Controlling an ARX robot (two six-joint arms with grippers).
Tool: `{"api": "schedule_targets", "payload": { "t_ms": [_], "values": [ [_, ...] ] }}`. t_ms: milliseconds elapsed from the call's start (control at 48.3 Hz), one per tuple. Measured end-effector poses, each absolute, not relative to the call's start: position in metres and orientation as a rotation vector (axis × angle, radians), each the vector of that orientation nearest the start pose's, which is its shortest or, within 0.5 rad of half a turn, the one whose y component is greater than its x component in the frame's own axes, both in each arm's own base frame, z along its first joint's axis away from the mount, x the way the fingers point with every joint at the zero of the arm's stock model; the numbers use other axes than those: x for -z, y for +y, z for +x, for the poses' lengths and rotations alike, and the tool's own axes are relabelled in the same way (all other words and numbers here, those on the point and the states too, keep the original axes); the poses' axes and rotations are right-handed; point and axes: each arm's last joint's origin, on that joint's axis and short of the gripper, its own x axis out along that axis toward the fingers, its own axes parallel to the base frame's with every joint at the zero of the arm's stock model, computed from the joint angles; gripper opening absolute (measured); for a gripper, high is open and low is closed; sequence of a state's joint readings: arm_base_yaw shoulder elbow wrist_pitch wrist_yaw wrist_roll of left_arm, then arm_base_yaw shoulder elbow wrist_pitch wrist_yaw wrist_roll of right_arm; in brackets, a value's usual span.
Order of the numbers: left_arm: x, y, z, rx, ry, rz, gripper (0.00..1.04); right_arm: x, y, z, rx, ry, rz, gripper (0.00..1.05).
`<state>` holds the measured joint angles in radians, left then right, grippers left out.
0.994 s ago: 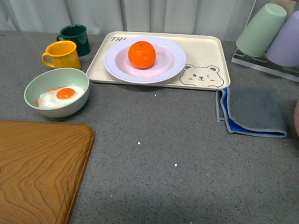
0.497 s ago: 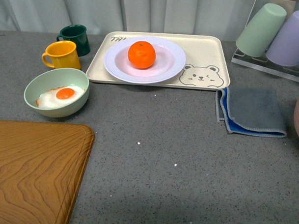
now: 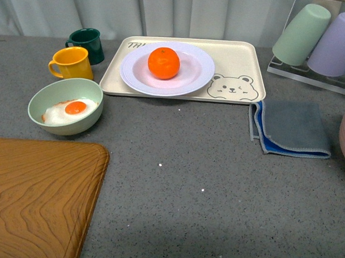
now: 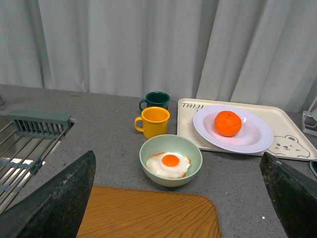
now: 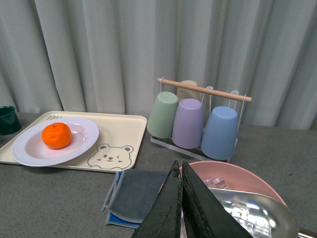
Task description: Place orange and plate with both arms
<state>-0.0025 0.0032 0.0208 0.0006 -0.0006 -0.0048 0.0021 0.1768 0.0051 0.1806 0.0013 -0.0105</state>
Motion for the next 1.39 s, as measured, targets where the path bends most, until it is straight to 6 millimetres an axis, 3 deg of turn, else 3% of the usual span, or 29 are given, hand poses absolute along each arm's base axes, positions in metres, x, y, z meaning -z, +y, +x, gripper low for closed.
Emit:
{"api": "schedule_targets", "payload": {
  "t_ms": [331, 601, 808, 1388],
  "values": [
    [-0.170, 0.000, 0.097, 0.002, -0.018, -0.004, 0.98, -0.165, 0.000, 0.098, -0.003, -0.002, -0.011, 0.03],
    [-0.170, 0.000, 0.097, 0.002, -0.018, -0.004, 0.98, -0.165, 0.000, 0.098, -0.003, -0.002, -0.010, 0.65],
    [-0.170, 0.000, 0.097, 0.002, -0.018, -0.005, 0.98, -0.165, 0.000, 0.098, -0.003, -0.002, -0.010, 0.96],
    [-0.170, 0.000, 0.097, 0.002, -0.018, -0.004, 0.98, -0.165, 0.000, 0.098, -0.003, -0.002, -0.009, 0.95]
  ]
}}
